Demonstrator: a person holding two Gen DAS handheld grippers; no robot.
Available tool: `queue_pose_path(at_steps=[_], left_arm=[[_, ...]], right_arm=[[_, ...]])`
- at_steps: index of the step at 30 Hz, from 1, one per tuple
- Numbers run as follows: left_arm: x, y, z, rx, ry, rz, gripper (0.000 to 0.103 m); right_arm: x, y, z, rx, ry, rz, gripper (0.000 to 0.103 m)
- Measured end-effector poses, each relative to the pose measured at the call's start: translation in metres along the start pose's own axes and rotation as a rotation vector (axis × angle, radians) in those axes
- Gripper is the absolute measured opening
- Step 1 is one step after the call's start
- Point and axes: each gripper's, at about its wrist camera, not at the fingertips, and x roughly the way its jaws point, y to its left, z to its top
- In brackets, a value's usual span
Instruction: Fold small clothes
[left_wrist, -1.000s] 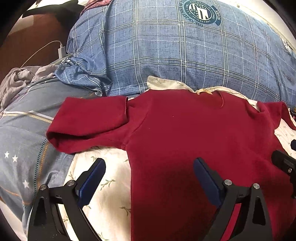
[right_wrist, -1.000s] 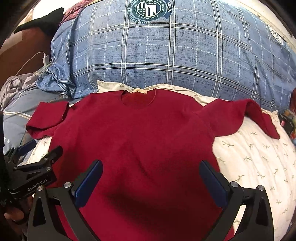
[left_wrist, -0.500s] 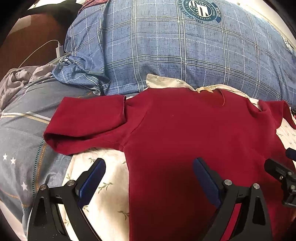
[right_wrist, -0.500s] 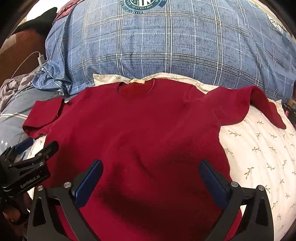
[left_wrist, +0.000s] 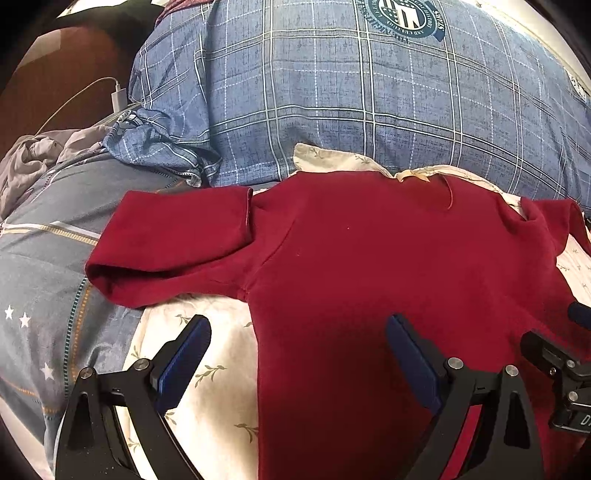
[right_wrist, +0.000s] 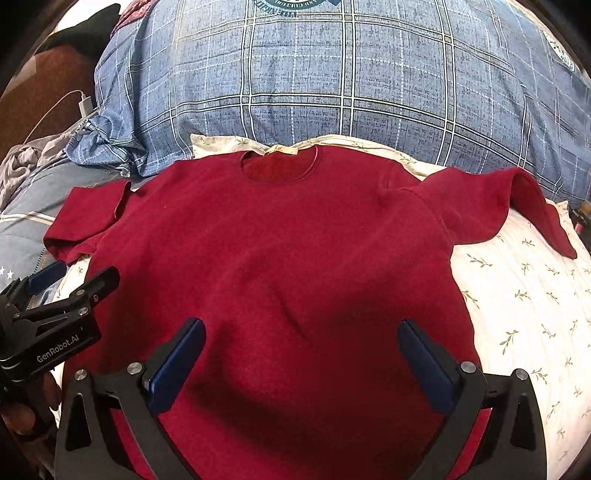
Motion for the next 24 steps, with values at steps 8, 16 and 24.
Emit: queue_pose_path(at_steps=[8,16,24], left_arm=[[0.0016,0.0011,0.0008,-0.003,0.004,-0.001,0.095],[0.0022,0.0011,0.0009,-0.003,0.002,-0.002,0.095],[-0.0013,0.0007,0.0003,-0.008,-0.016,-0.024,0.095]], right_arm=[[0.0033,0.0031,-0.0029,-0.011,0.009,0.001,0.103],[0.0055,0.0038,-0.0051,-0.016,0.014,0.003,0.103],[0.0055,-0.0016,-0.0037,0.007,0.012,-0.019,0.103]])
